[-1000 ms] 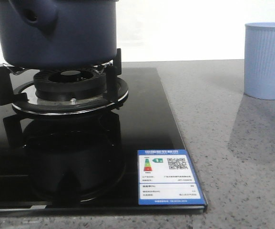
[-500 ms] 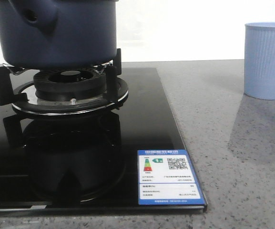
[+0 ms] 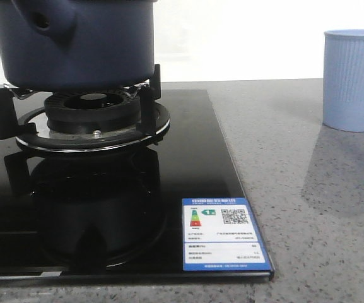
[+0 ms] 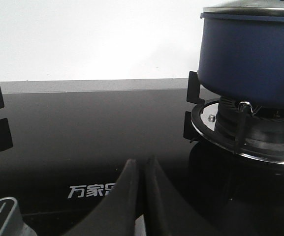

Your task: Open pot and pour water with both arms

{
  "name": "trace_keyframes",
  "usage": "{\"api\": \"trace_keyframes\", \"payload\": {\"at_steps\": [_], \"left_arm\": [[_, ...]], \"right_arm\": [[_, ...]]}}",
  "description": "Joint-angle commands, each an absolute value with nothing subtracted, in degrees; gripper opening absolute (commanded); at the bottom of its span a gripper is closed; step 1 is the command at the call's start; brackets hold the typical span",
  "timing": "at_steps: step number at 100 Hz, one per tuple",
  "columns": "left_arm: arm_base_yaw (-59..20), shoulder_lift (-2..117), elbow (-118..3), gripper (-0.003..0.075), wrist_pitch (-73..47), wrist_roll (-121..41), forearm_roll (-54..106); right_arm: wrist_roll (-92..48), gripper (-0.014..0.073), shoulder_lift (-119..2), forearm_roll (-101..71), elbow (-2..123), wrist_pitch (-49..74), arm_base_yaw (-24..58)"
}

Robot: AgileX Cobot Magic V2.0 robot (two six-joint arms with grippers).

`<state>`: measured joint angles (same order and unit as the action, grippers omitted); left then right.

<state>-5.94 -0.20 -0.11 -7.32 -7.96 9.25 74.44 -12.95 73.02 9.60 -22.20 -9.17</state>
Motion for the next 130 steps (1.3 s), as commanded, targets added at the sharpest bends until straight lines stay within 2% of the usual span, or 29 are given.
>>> {"api": "trace_keyframes", "payload": {"at_steps": [1,42,54,61,82,97,109,130], "left_arm": [[-6.0,-1.57,0.77,-0.0016,-3.22,-7.48,9.53],[-6.0,-1.57,0.77,-0.0016,-3.22,-7.48,9.53],[-6.0,-1.57,0.77,-0.0016,-3.22,-7.48,9.53],[-6.0,-1.57,0.77,-0.0016,-3.22,-7.48,9.53],[-6.0,-1.57,0.77,-0.0016,-3.22,-7.48,9.53],[-6.0,-1.57,0.77,-0.0016,-3.22,-7.48,9.53],[-6.0,-1.57,0.77,-0.0016,-3.22,-7.48,9.53],[-6.0,-1.57,0.77,-0.0016,-3.22,-7.48,9.53]], "right_arm": [[74.46,-0.0052,-13.41,71.95,11.08,-22.78,-9.16],[74.46,-0.0052,-13.41,71.58,10.28,-19.75,-9.16],[73.56,-0.0052,-13.52,65.05,7.76,-19.19,-9.16],[66.21,-0.0052,-13.52,56.74,6.06,-18.97,-9.03],[29.46,-0.0052,-13.52,24.69,4.43,-16.29,-8.37],[3.95,-0.0052,-13.41,3.72,4.43,-8.91,-4.6],[0.36,-0.0052,-13.41,3.62,4.43,-4.52,-1.09],[0.36,-0.0052,-10.71,3.53,1.2,-4.34,0.59]]}}
